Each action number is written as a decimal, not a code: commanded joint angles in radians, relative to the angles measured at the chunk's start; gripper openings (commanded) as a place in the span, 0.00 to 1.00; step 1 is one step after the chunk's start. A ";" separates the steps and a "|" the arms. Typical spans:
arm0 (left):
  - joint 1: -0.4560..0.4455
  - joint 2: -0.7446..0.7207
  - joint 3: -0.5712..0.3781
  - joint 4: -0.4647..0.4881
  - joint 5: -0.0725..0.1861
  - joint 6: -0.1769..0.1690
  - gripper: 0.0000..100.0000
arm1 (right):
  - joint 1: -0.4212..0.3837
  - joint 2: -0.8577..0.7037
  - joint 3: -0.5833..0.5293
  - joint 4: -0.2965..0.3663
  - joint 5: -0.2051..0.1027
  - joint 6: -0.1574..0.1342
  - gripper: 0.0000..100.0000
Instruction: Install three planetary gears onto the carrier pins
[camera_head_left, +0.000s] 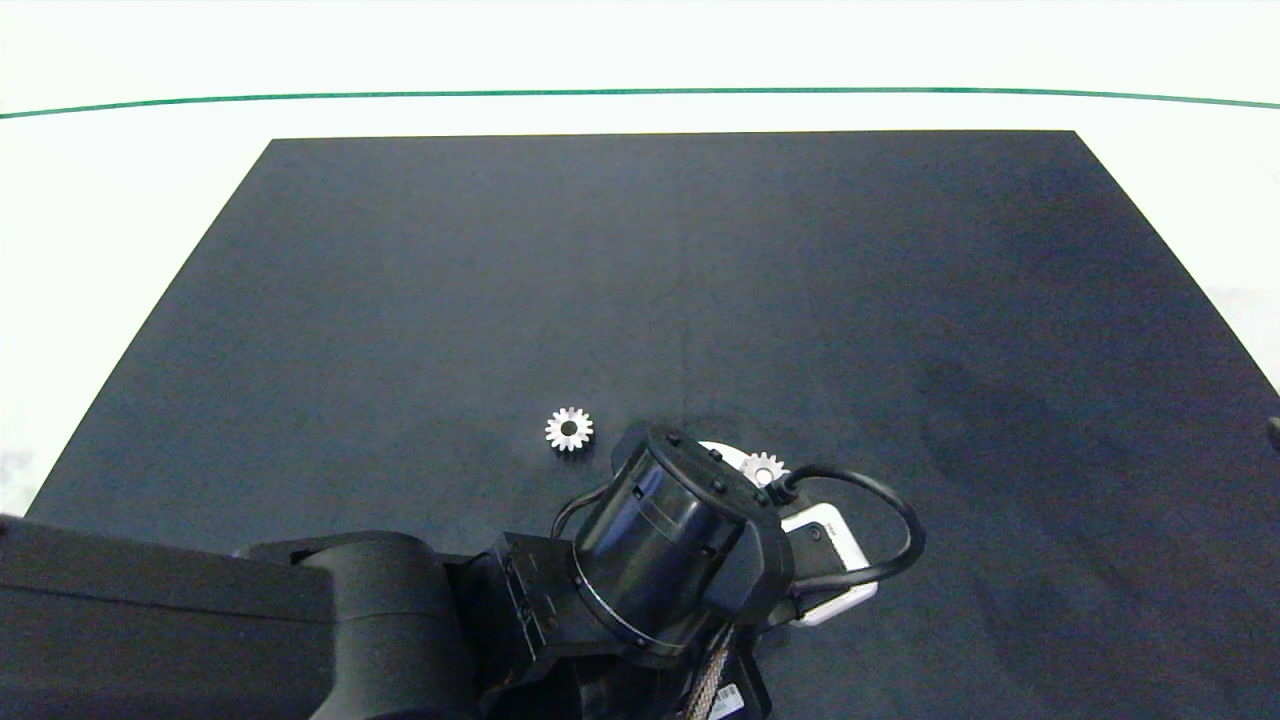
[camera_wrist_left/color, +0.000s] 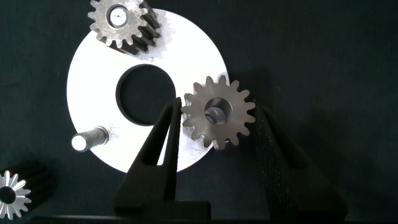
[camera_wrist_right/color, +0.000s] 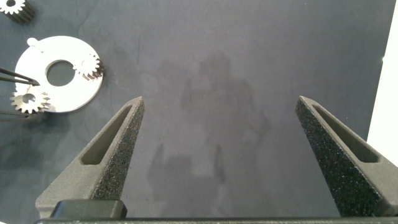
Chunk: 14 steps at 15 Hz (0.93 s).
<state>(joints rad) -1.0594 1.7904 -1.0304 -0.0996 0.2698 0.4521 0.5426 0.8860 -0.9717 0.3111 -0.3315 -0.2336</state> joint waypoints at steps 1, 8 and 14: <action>0.002 -0.016 0.000 0.000 0.003 0.014 0.16 | 0.000 0.002 0.001 0.002 -0.001 0.000 1.00; 0.006 -0.052 0.003 0.004 0.003 0.014 0.16 | 0.000 0.010 0.001 0.002 0.000 0.000 1.00; 0.022 -0.054 0.024 0.001 0.003 0.008 0.16 | 0.000 0.016 -0.002 0.000 0.000 0.000 1.00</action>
<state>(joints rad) -1.0411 1.7385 -1.0091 -0.0974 0.2713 0.4574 0.5421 0.8991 -0.9740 0.3098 -0.3296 -0.2313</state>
